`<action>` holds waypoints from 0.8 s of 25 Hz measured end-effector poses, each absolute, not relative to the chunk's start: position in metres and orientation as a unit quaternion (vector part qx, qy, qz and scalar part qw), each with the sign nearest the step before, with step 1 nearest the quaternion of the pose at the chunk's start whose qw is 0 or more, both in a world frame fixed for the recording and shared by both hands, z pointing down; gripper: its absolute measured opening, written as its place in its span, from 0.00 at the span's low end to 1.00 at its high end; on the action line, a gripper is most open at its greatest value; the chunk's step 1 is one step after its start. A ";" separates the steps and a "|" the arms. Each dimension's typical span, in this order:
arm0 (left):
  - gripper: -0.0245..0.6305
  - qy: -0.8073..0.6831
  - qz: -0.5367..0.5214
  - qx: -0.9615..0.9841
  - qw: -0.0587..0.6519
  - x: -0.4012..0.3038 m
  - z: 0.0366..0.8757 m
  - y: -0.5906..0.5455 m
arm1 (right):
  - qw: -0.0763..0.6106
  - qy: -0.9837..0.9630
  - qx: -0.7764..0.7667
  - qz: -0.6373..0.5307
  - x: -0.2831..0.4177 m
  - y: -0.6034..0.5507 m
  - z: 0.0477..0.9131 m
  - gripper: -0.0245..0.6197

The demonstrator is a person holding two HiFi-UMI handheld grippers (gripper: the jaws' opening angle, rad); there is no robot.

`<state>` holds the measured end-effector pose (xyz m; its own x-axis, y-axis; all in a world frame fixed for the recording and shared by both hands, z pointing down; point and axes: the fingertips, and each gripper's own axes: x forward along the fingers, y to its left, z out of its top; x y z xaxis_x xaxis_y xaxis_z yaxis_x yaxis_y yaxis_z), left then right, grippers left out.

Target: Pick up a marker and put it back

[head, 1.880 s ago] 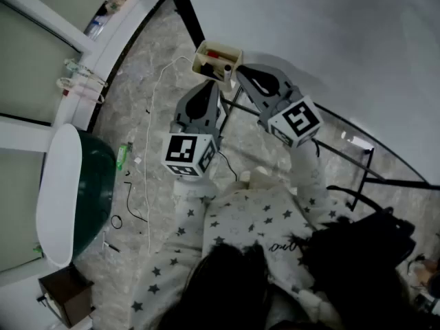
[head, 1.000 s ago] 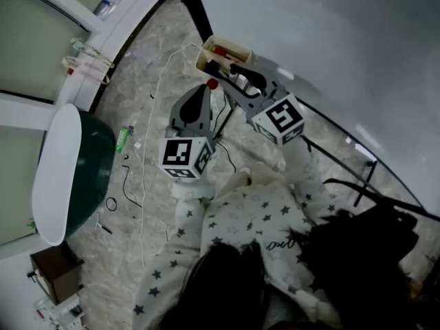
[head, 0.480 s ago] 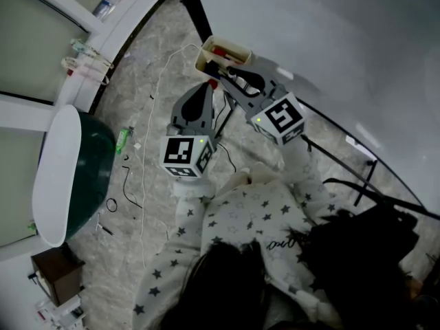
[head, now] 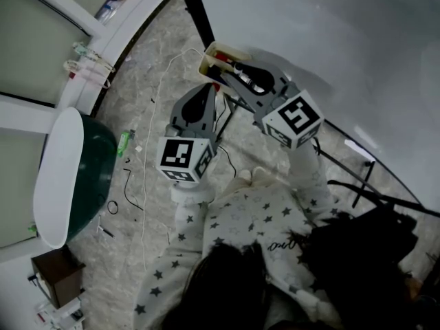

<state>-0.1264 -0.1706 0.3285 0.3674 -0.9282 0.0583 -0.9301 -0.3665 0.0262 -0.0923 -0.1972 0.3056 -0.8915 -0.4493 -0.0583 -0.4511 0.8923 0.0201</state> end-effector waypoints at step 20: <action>0.04 -0.499 -0.020 0.866 -0.002 -0.083 0.270 -0.148 | 0.060 0.971 -0.228 0.031 -0.055 -0.160 0.238 0.17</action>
<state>-0.0834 -0.1481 0.2703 0.5008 -0.8648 -0.0366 -0.8649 -0.5016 0.0171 -0.0552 -0.1598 0.2382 -0.8886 -0.4399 -0.1299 -0.4472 0.8938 0.0324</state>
